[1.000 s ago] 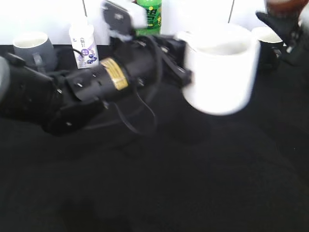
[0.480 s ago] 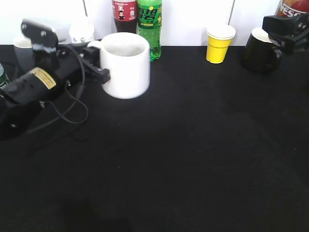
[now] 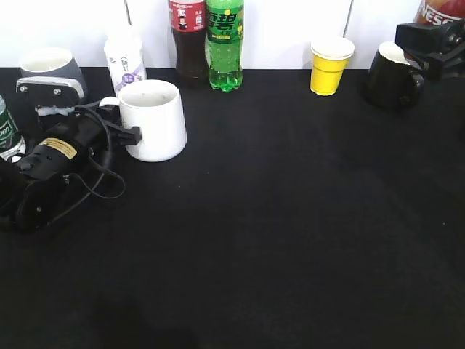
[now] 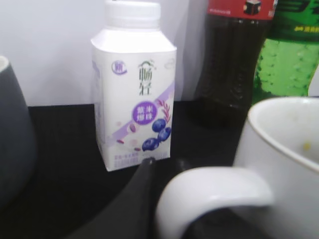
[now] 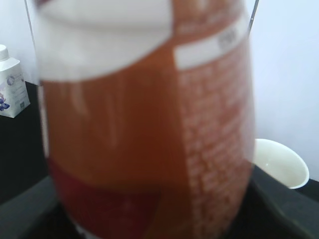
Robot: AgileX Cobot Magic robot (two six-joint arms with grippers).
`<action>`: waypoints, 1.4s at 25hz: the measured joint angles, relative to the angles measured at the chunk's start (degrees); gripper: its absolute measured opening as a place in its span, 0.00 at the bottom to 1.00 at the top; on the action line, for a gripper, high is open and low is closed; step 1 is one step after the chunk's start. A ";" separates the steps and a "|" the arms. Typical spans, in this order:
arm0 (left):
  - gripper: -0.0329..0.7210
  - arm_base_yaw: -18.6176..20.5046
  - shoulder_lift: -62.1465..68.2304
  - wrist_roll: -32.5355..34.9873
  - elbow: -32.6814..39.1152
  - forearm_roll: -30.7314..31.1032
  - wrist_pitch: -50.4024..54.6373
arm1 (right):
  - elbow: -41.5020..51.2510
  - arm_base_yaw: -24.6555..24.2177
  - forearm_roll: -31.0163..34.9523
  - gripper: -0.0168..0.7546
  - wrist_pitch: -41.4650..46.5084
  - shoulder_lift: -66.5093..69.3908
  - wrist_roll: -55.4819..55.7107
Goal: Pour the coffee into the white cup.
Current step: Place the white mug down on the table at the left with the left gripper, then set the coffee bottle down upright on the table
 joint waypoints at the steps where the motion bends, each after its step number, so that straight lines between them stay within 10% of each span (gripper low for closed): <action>1: 0.17 0.00 0.00 0.00 0.00 0.27 0.00 | 0.00 0.00 0.00 0.71 0.00 0.00 0.00; 7: 0.47 0.04 -2.71 -0.33 4.95 0.48 -0.61 | 0.00 0.00 0.00 0.71 0.00 0.00 0.00; 16: 0.48 0.04 -24.77 -0.40 21.42 8.70 1.44 | -0.11 0.00 12.34 0.71 -11.58 21.70 -14.96; 35: 0.48 0.04 -32.38 -0.40 22.26 14.76 9.25 | 0.03 0.00 23.42 0.81 -26.48 39.48 -25.07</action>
